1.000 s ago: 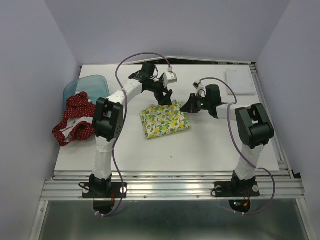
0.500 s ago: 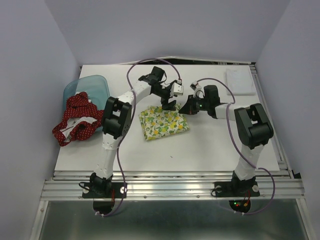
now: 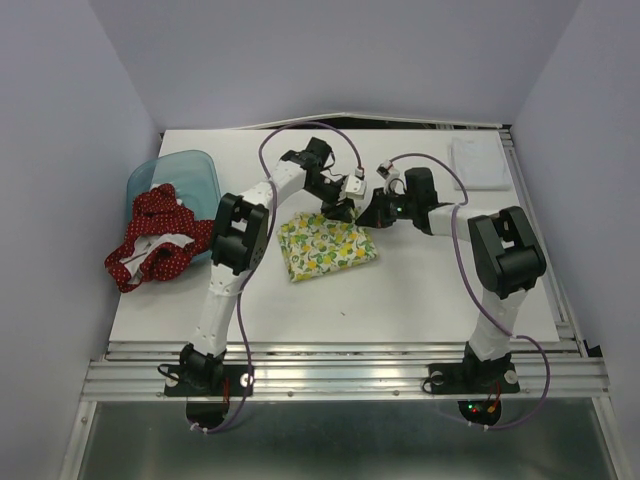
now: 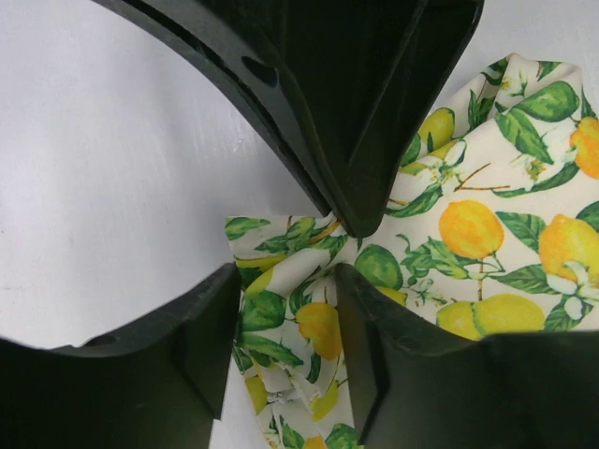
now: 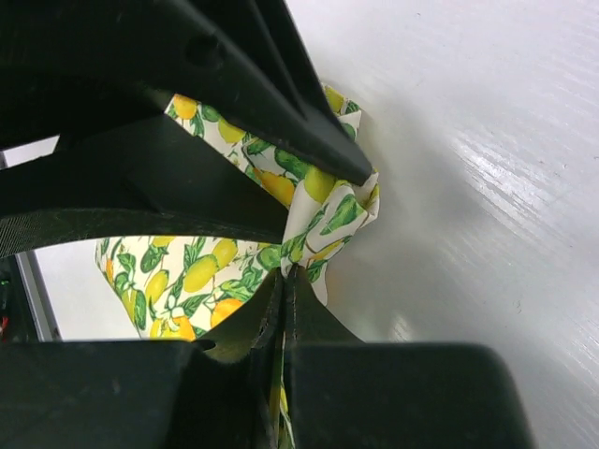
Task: Fold and stack the skirts
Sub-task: Neatly place the folded skirt to the corner
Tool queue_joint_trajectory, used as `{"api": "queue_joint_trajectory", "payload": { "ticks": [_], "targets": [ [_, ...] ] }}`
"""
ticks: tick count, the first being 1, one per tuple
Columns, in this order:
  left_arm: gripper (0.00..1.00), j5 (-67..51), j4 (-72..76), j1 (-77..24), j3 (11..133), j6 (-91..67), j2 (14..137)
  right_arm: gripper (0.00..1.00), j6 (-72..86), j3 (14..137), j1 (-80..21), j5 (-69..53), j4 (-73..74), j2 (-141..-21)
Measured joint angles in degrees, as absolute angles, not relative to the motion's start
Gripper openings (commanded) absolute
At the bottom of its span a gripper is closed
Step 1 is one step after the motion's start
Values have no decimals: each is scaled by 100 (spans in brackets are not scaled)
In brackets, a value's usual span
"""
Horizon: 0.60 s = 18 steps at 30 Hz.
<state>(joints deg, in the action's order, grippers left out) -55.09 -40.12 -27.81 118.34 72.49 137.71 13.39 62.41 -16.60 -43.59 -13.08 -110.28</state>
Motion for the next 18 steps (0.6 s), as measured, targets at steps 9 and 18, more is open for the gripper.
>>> {"api": "queue_joint_trajectory", "payload": {
  "ticks": [9,18],
  "targets": [
    [0,-5612,-4211,-2790,11865,7373,13782,17,1280,6294,-1664,-4305,-1210,-11028],
    [0,-5594,-4136,-2790,11697,7419,13775,85,1566,6276,-1671,-3968,-1197,-11017]
  ]
}}
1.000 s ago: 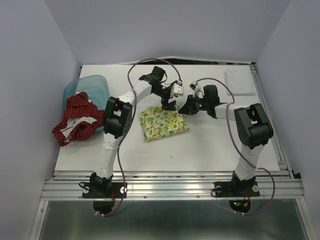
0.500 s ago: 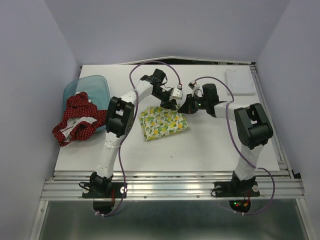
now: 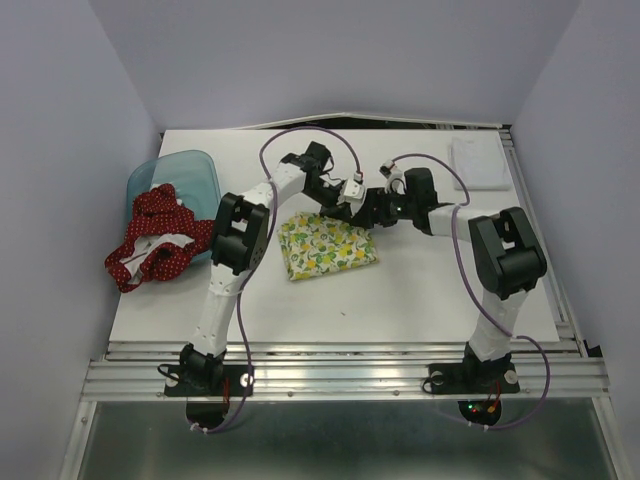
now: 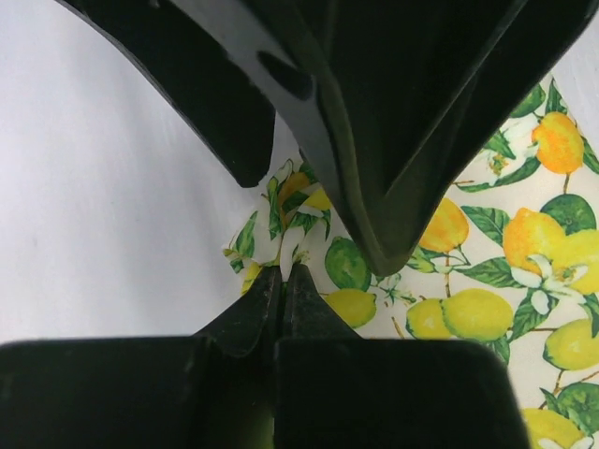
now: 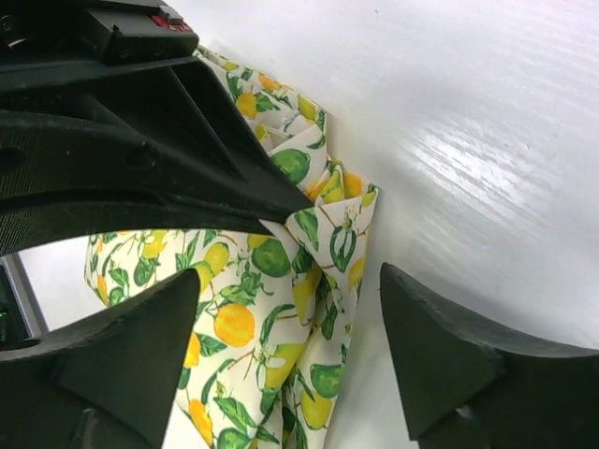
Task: Fold and stack the skirts
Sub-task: Neatly place the folded skirt to the corner
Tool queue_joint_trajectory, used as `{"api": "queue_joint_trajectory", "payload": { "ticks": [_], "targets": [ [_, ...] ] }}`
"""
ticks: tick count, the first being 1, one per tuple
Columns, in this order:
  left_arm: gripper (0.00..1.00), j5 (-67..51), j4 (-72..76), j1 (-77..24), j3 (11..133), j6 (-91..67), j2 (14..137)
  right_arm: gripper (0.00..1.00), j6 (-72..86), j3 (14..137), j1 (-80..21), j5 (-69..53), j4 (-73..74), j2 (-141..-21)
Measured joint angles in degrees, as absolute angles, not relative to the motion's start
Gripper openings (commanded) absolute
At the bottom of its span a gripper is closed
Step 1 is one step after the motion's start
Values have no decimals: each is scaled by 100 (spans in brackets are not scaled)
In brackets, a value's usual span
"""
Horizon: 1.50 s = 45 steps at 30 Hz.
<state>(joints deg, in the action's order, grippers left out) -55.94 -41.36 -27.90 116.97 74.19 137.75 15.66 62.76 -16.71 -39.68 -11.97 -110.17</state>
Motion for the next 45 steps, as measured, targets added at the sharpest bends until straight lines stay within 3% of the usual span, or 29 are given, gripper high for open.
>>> {"api": "queue_joint_trajectory", "payload": {
  "ticks": [2,11,25,28,31,37,38,39,40,41,43,45],
  "targets": [
    [0,-5601,-4136,-2775,11655,7432,13775,100,1647,6226,-1640,-3892,-1199,-10975],
    [0,-5682,-4032,-2683,11611,7358,13664,100,2217,5631,-1490,-3802,-1533,-10805],
    [0,-5806,-3280,-2473,11356,6757,13321,96,4578,4652,-1496,-4519,-5085,-11542],
    [0,-5808,-3170,-2462,11321,6672,13321,85,4757,4574,-1500,-4574,-5334,-11605],
    [0,-5811,-3085,-2464,11303,6606,13321,68,4829,4497,-1500,-4609,-5443,-11640],
    [0,-5835,-2917,-2467,11303,6427,13321,25,4888,4418,-1507,-4517,-5203,-11705],
    [7,-5839,-2893,-2467,11301,6392,13321,17,4853,4438,-1507,-4473,-5118,-11705],
    [16,-5843,-2873,-2467,11301,6355,13321,1,4801,4482,-1507,-4410,-5022,-11705],
    [36,-5835,-2825,-2467,11295,6281,13321,1,4766,4530,-1507,-4357,-4934,-11705],
    [45,-5826,-2766,-2467,11292,6217,13321,1,4622,4609,-1507,-4272,-4759,-11703],
    [78,-5763,-2550,-2467,11236,6014,13294,1,4342,4790,-1507,-4091,-4320,-11681],
    [99,-5527,-2174,-2458,11063,5500,13181,1,3933,4974,-1507,-3787,-3721,-11568]
  ]
}}
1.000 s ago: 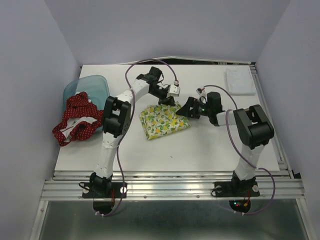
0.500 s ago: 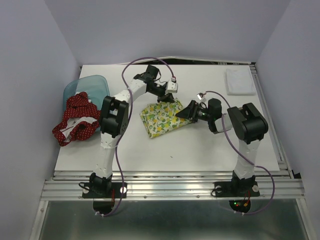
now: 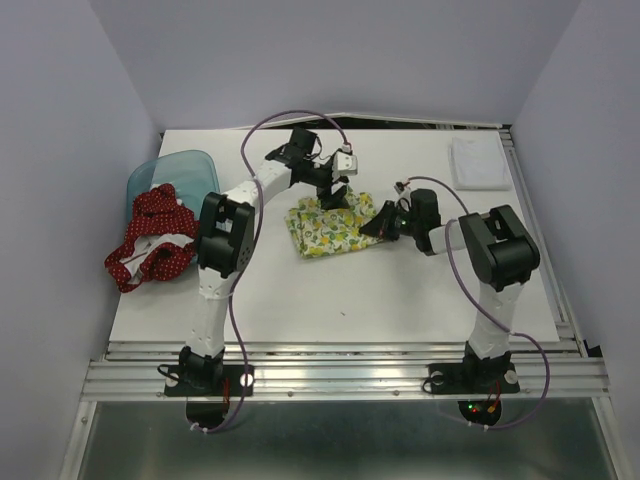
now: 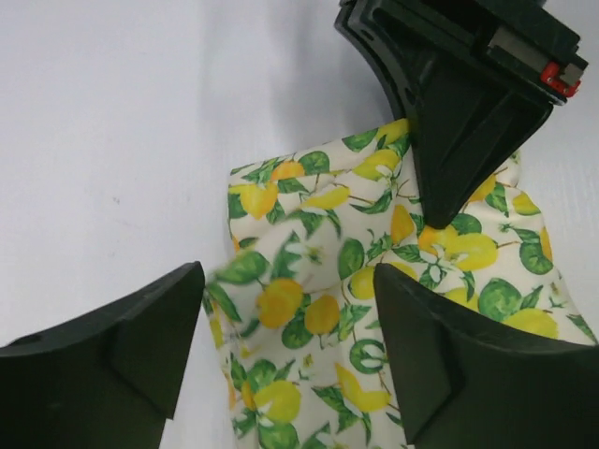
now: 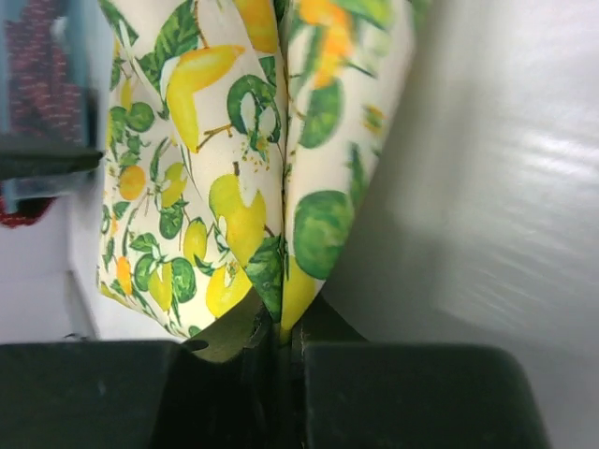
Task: Fold and stack the skirts
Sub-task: Neatly place the folded skirt to the corner
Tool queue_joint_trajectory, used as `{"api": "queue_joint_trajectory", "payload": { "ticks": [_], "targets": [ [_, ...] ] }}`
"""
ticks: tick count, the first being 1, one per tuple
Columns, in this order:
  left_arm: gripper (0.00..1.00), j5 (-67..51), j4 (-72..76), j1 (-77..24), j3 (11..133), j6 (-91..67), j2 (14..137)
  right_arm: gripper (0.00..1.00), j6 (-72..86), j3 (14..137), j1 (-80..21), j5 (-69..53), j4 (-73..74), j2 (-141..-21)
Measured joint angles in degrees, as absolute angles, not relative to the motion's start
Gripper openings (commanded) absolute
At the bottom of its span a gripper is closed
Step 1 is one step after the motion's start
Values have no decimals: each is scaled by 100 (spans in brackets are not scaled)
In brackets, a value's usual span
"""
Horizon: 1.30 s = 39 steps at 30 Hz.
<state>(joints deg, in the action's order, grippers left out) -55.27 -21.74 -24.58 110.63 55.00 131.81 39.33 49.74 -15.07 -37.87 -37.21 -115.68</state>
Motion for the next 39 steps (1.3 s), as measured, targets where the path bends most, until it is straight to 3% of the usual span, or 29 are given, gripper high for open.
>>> {"api": "queue_joint_trajectory", "payload": {
  "ticks": [15,27,39],
  "targets": [
    [99,-3437,-996,-1874,9998,2814,10702,1,285,6825,-1144,-1883,-215,-10737],
    [99,-3750,-1527,-1953,8709,2080,10320,1,-1409,9091,340,-2032,1116,-11493],
    [99,-4051,-1511,-1953,8639,1933,10326,1,-1868,10243,1114,-2751,1918,-12114]
  ]
}}
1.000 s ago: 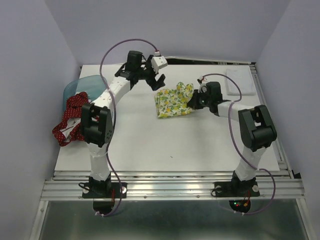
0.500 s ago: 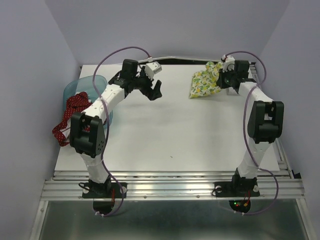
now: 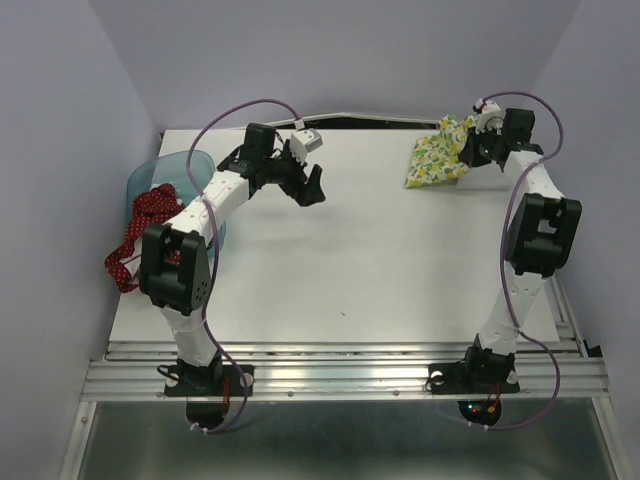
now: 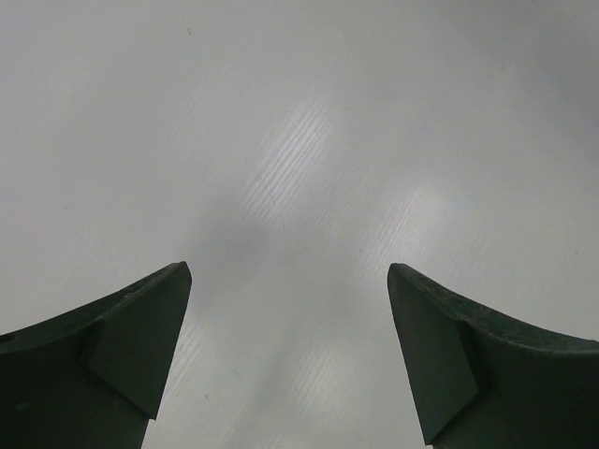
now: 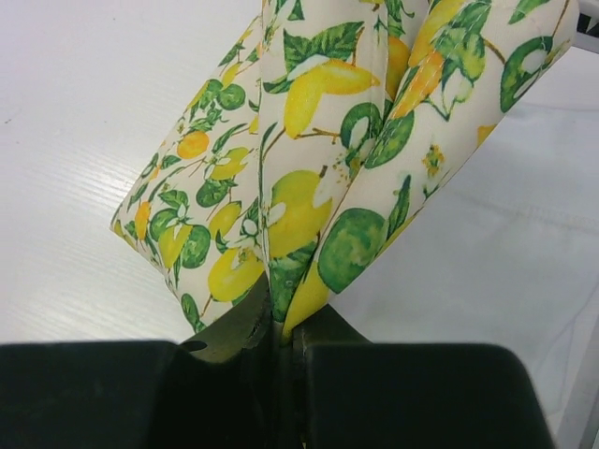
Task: Fold and stack the skirts
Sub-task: Neatly place the folded skirt to the corner
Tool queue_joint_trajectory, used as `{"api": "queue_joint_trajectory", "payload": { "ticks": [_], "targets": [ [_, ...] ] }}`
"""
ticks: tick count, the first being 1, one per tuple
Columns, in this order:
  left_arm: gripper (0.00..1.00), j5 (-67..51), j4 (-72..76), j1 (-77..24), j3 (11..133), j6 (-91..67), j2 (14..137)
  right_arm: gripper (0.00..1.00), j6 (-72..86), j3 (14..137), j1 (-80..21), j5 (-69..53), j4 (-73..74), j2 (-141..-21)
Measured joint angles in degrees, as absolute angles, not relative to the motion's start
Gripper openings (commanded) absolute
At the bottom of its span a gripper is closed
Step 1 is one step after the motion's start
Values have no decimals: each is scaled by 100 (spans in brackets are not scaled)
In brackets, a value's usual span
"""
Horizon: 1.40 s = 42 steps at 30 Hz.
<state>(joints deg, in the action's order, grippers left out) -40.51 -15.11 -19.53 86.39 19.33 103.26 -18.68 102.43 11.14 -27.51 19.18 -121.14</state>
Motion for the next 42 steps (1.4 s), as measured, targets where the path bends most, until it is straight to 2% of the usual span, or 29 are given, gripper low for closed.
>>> {"api": "queue_joint_trajectory", "payload": {
  "ticks": [15,29,32,35,37,39,41,42],
  "targets": [
    [99,-4180,-1496,-1953,8586,1872,10457,1,-1778,11187,1732,-3413,2106,-12431],
    [99,-4180,-1597,-1970,8591,1833,10753,1,-1828,11638,2362,-3977,2370,-13485],
    [99,-4178,-1614,-1999,8602,1800,10785,5,-1894,11826,2375,-3964,2373,-13701],
    [99,-4178,-1619,-2040,8628,1785,10809,18,-1962,11992,2392,-3898,2403,-13902],
    [99,-4176,-1627,-2058,8628,1782,10812,32,-1962,12151,2394,-3819,2403,-14038],
    [99,-4178,-1640,-2069,8628,1782,10816,51,-1968,12267,2394,-3669,2388,-14140],
    [99,-4176,-1660,-2091,8628,1780,10816,61,-1931,12320,2394,-3503,2366,-14180],
    [99,-4174,-1660,-2091,8628,1778,10816,70,-1931,12320,2392,-3369,2335,-14180]
  ]
}}
